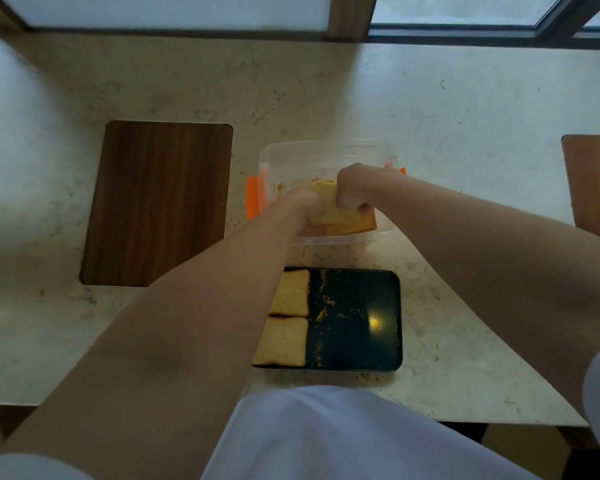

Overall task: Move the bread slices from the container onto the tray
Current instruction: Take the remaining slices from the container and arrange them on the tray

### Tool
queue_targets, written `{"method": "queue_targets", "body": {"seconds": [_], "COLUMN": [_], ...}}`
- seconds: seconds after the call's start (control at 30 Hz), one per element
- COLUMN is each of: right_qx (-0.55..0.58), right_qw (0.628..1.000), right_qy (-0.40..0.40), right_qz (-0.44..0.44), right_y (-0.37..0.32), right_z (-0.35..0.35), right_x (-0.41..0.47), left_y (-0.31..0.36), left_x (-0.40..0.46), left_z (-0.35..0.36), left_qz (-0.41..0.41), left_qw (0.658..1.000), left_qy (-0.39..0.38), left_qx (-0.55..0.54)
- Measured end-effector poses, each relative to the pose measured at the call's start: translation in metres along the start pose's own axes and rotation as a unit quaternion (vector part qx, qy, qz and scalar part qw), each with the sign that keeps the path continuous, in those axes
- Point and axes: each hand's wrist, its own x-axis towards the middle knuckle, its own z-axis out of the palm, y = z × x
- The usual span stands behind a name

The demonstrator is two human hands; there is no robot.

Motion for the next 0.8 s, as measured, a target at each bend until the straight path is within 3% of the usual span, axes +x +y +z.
{"method": "queue_targets", "body": {"seconds": [0.13, 0.47, 0.53, 0.63, 0.8], "right_qx": [0.017, 0.040, 0.069, 0.066, 0.088], "right_qw": [0.999, 0.997, 0.997, 0.995, 0.962], "right_qy": [-0.041, -0.062, -0.025, 0.069, 0.252], "right_qz": [0.022, 0.004, -0.003, -0.020, -0.060], "right_y": [-0.003, -0.008, -0.010, -0.009, 0.003], "right_z": [-0.003, -0.019, -0.025, -0.036, -0.036], "right_x": [0.004, -0.024, -0.034, -0.061, -0.114], "left_y": [-0.001, 0.001, 0.000, -0.002, -0.008], "left_x": [-0.001, -0.007, -0.011, -0.023, -0.064], "left_z": [-0.001, 0.000, -0.003, -0.009, -0.008], "left_qz": [-0.057, -0.073, -0.074, -0.046, 0.034], "left_qw": [0.994, 0.970, 0.938, 0.865, 0.792], "left_qy": [0.004, -0.032, -0.048, -0.105, -0.160], "left_qx": [-0.092, -0.230, -0.334, -0.489, -0.588]}}
